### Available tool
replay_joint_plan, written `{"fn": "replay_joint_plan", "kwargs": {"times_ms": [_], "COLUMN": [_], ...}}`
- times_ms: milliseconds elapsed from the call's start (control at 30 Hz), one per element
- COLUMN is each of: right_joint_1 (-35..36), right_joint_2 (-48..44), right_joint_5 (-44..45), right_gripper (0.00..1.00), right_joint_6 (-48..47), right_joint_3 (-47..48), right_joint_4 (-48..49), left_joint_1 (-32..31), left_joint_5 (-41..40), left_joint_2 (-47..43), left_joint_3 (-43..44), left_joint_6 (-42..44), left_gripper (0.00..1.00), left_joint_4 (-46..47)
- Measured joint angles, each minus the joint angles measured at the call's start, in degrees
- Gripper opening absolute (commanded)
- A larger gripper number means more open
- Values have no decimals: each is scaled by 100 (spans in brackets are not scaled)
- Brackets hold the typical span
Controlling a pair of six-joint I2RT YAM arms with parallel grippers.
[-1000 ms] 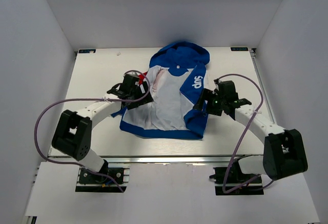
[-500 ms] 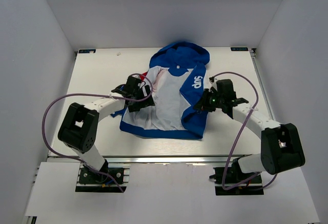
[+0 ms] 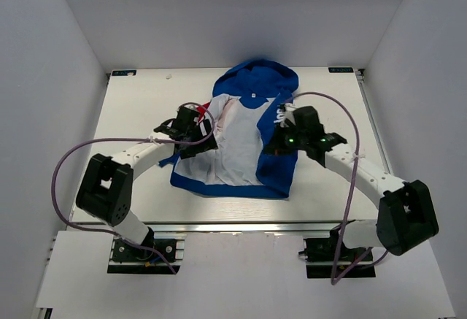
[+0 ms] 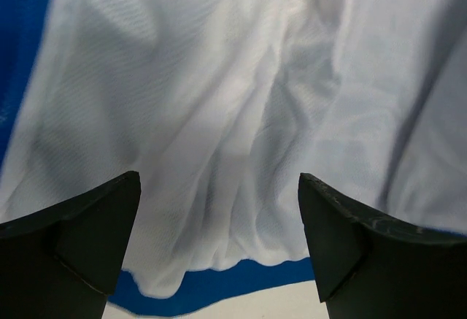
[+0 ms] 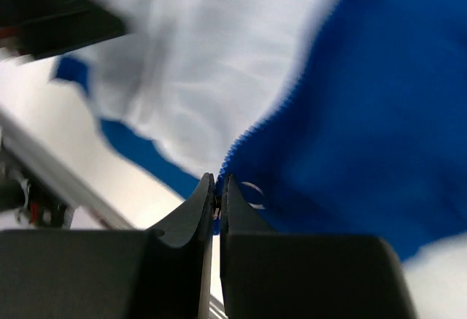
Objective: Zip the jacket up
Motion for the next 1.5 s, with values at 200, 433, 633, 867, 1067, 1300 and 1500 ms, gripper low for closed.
{"fn": "replay_joint_plan", "kwargs": {"times_ms": [200,433,633,867,1067,1300,1500], "right_joint_1": [1635,2509,2835,1932,422,-304,-1016], "right_joint_2": [487,1665,1390,474,636,1635,2352], "right_joint_5": [146,634,785,774,557,186,17], "right_gripper": [0,13,83,89,89,89,89], "right_joint_6": [-573,-1290,-1622,-1207,-774,-457,-382], "right_joint_3": [1185,1272,1217,804,103,144,850], "right_joint_4": [-223,-1091,-1381,-999,-772,-444,-26], "left_joint_1": [138,822,820,820,817,820,809], "left_joint_5": [-850,-1241,-1128,-581,116,643,820], "left_joint_2": [-625,-1189,-1051,-933,-13,1456,2208], "left_joint_3": [341,332,234,39,76,1062,2074], "left_joint_6": [-319,-507,-533,-472,-402,-249,-164], "left_gripper": [98,98,98,98,98,98,98], "left_joint_4": [-1054,-1497,-1528,-1104,-535,-411,-461]}}
